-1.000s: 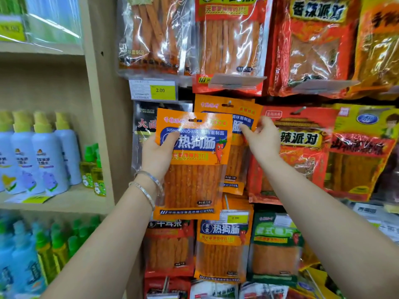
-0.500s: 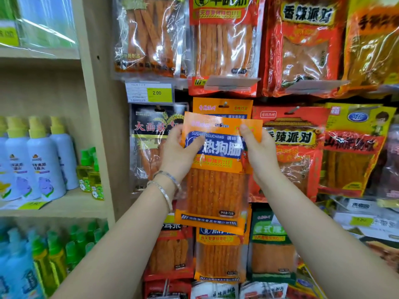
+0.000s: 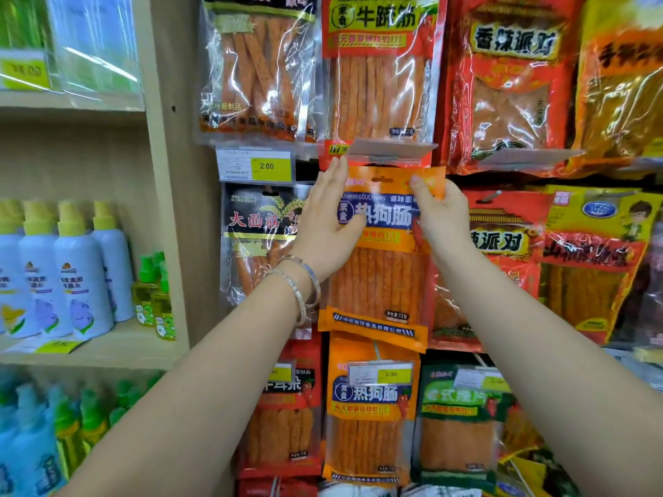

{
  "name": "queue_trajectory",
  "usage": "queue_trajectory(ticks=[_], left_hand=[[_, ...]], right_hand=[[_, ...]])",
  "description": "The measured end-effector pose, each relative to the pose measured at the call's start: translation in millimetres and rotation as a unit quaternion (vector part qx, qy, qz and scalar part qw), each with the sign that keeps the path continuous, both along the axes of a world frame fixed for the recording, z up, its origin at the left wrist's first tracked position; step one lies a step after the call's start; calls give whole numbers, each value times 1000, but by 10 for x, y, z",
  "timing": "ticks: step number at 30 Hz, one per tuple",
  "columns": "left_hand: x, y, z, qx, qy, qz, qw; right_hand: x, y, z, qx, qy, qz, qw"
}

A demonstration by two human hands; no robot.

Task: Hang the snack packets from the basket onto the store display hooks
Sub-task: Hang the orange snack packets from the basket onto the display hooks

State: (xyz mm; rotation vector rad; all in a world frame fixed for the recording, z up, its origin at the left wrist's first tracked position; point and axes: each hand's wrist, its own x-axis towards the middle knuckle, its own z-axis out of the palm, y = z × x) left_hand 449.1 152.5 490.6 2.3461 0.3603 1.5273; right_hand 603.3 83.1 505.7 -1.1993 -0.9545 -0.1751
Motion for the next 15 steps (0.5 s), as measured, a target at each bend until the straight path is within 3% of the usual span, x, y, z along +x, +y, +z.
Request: queue_trajectory(ticks=[6,11,13,15], left_hand=[[-7,22,-68,-30,-11,-41,999],[51,96,-195,-20,4,-35,999],[95,142,-373,-16,42,-13,999],[138,184,-620,-31,94,13,995]], right_hand=[[87,110,-6,-69,-12,-46,996],[108,114,-172,-27,-38,-89,995],[97,72,-288,-18,-70,-114,991],[121,30,-468,-28,-162,-182,969]])
